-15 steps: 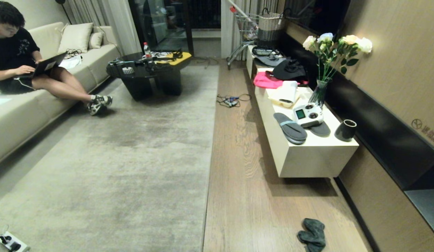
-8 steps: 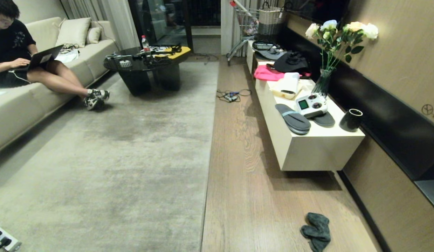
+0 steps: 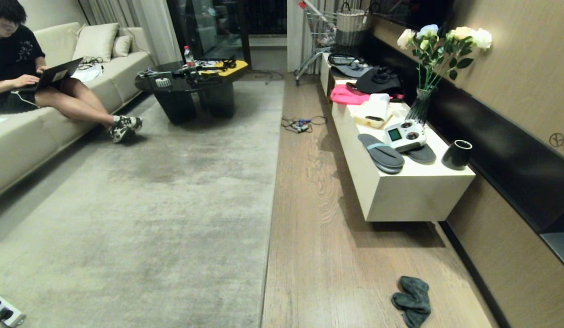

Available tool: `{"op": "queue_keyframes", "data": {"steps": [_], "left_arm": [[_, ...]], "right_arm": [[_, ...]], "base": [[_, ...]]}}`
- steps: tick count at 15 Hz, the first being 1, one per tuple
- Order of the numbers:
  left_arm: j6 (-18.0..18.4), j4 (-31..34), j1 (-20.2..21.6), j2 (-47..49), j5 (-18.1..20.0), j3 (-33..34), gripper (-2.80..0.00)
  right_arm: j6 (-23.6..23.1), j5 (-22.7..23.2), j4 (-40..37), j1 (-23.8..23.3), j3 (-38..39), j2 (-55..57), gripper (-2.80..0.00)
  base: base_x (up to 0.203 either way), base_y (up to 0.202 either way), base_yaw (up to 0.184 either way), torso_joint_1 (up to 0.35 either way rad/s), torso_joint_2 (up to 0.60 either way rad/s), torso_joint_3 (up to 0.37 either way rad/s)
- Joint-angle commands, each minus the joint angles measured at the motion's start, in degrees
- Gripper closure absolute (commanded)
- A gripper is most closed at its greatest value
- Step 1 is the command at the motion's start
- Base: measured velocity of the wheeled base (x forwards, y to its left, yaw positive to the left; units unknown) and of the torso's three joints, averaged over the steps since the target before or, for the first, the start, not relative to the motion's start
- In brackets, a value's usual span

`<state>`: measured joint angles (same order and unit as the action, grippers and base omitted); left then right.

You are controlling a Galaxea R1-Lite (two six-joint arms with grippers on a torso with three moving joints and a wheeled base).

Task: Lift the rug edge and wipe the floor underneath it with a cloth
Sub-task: Pick up the rag

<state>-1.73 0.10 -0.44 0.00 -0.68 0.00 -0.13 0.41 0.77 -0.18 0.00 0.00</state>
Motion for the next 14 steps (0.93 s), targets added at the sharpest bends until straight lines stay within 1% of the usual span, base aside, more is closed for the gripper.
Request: {"op": "queue_keyframes", "data": {"steps": [1,6,14], "left_arm": [[-0.03,-0.01,0.00,0.00,-0.02,0.00,0.00],[-0.03,-0.01,0.00,0.00,-0.02,0.00,0.00],[-0.03,-0.01,0.00,0.00,-0.02,0.00,0.00]], "right_arm": [[-0.04,0.11,0.02,0.01,0.00,0.00,0.00],[-0.13,0.02,0.02,0.09,0.00,0.00,0.00],[-0.13,0.09,0.02,0.04,0.00,0.00,0.00]], "base": [[0.000,0.000,0.000,0.000,0.00,0.000],[0.000,0.000,0.000,0.018,0.07,0.070],[0.000,0.000,0.000,0.001,0.00,0.003]]}}
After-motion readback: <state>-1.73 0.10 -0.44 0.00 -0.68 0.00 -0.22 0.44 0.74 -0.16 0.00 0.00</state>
